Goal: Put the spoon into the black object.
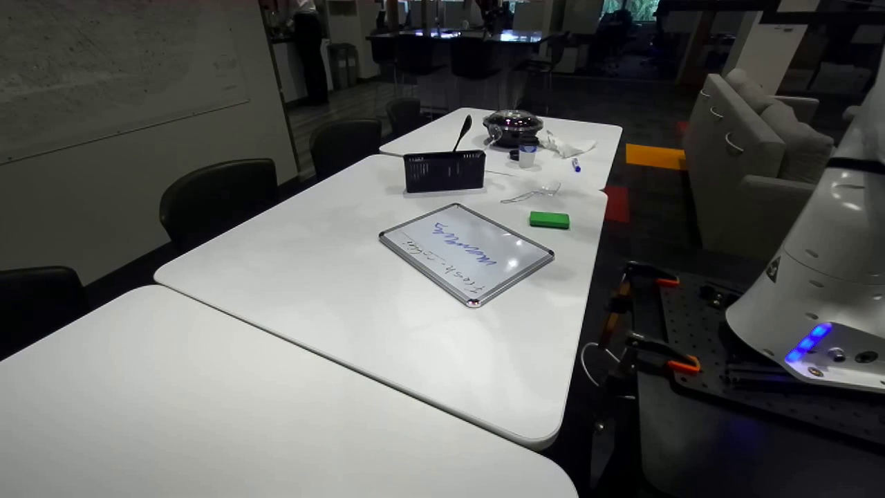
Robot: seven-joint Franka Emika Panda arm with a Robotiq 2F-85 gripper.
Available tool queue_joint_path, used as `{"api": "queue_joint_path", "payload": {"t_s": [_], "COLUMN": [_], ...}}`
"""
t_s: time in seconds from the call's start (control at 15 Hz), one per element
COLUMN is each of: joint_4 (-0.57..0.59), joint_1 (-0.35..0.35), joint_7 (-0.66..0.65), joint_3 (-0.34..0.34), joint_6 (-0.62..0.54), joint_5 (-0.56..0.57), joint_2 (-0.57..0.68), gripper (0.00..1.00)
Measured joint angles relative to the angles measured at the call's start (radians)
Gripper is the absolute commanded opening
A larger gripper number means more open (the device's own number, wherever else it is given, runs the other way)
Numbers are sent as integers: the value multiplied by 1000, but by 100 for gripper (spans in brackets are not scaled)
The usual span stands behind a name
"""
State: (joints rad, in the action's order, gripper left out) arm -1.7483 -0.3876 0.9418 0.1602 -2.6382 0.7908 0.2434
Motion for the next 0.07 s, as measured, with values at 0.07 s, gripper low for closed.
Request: {"api": "queue_joint_path", "payload": {"t_s": [0.07], "joint_4": [-1], "joint_1": [1], "joint_7": [0], "joint_3": [0], "joint_6": [0], "joint_5": [-1], "joint_2": [0], "gripper": [100]}}
